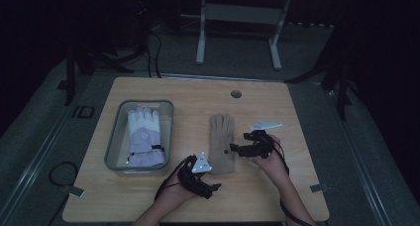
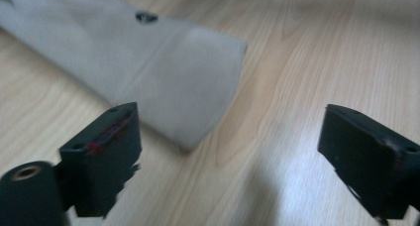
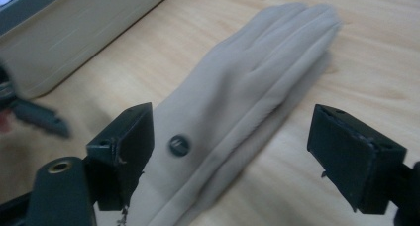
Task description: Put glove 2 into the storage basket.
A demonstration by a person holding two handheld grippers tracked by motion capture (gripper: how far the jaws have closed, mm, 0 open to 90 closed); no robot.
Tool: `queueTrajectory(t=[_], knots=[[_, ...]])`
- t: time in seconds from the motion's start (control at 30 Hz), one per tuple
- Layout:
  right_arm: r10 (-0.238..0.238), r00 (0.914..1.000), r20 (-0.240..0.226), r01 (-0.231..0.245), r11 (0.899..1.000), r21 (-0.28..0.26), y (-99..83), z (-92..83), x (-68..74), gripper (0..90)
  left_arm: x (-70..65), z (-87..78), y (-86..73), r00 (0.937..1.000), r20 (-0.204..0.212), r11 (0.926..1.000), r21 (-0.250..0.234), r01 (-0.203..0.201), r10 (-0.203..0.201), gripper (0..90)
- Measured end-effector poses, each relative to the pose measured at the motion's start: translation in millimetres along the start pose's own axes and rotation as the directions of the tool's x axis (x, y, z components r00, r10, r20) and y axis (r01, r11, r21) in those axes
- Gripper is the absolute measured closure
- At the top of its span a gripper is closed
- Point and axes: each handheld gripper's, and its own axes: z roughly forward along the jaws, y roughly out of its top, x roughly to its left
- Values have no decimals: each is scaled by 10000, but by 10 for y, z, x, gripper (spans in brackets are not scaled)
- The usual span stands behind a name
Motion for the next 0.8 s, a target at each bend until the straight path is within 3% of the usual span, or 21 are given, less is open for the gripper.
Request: queueTrajectory(t=[0.13,0.2,0.23,0.27,0.3,0.33,0.5,0.53,0.8], knots=[[114,9998,149,-112,9999,-112,70,13,-87,240,-2,39,63,9996,-25,9996,26,-287,287,106],[318,9992,244,-312,9992,-251,149,32,-155,257,-4,85,128,9973,80,9972,167,-731,730,141],[318,9992,244,-312,9992,-251,149,32,-155,257,-4,85,128,9973,80,9972,167,-731,730,142],[306,9992,272,-297,9990,-324,201,50,-188,259,-1,123,167,9944,132,9939,330,-1055,1051,144],[306,9992,272,-297,9990,-324,201,50,-188,259,-1,123,167,9944,132,9939,330,-1055,1051,144],[395,9987,317,-386,9988,-301,252,90,-221,259,11,165,195,9892,-5,9876,570,-1463,1466,145],[619,9976,319,-607,9974,-390,316,200,-288,260,19,243,230,9811,98,9783,742,-1932,1930,149],[722,9966,391,-707,9968,-380,330,256,-321,267,17,286,242,9753,171,9712,889,-2209,2202,150],[1282,9914,262,-1282,9917,-8,325,504,-398,270,79,388,238,9717,575,9655,1135,-2343,2290,221]])
